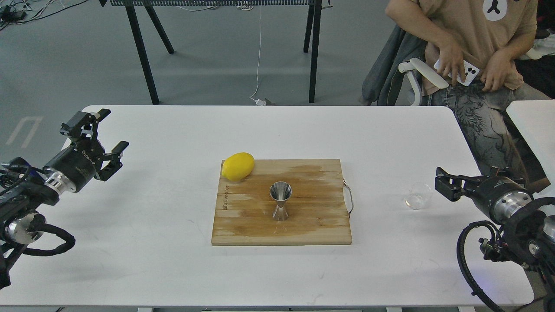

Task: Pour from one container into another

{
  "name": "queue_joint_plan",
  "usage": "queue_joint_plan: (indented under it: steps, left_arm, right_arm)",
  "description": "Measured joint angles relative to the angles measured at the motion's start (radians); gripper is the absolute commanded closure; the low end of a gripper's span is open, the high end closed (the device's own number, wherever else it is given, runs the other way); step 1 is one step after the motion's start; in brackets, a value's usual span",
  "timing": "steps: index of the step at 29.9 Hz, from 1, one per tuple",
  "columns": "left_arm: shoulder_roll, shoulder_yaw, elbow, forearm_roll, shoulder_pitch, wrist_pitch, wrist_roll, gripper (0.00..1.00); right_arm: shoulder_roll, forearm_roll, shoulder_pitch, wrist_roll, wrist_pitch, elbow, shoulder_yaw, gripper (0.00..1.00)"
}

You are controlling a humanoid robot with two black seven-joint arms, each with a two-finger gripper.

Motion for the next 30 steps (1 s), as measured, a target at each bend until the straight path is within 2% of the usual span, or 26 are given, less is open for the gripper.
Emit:
queue_joint_plan:
  steps: [4, 10, 24, 30]
  left_arm:
    - [-0.004, 0.001, 0.011, 0.001, 0.000, 0.000, 0.000, 0.01]
    - [-0.006, 0.001, 0.029, 0.001, 0.001, 0.000, 0.000, 0.01]
    - [-0.019, 0.001, 0.070, 0.001, 0.000, 0.000, 0.000, 0.01]
    - [-0.020, 0.001, 0.070, 0.001, 0.000, 0.000, 0.000, 0.01]
  right_arm:
    - [-0.002, -0.005, 0.018, -0.007, 0.000, -0.021, -0.061, 0.01]
    - [0.000, -0.006, 0.069, -0.022, 0.000, -0.133, -0.142, 0.01]
    - [0.025, -0.029, 0.155, -0.059, 0.000, -0.308, -0.197, 0.01]
    - [0.041, -0.031, 0.166, -0.061, 0.000, -0.339, -0.208, 0.01]
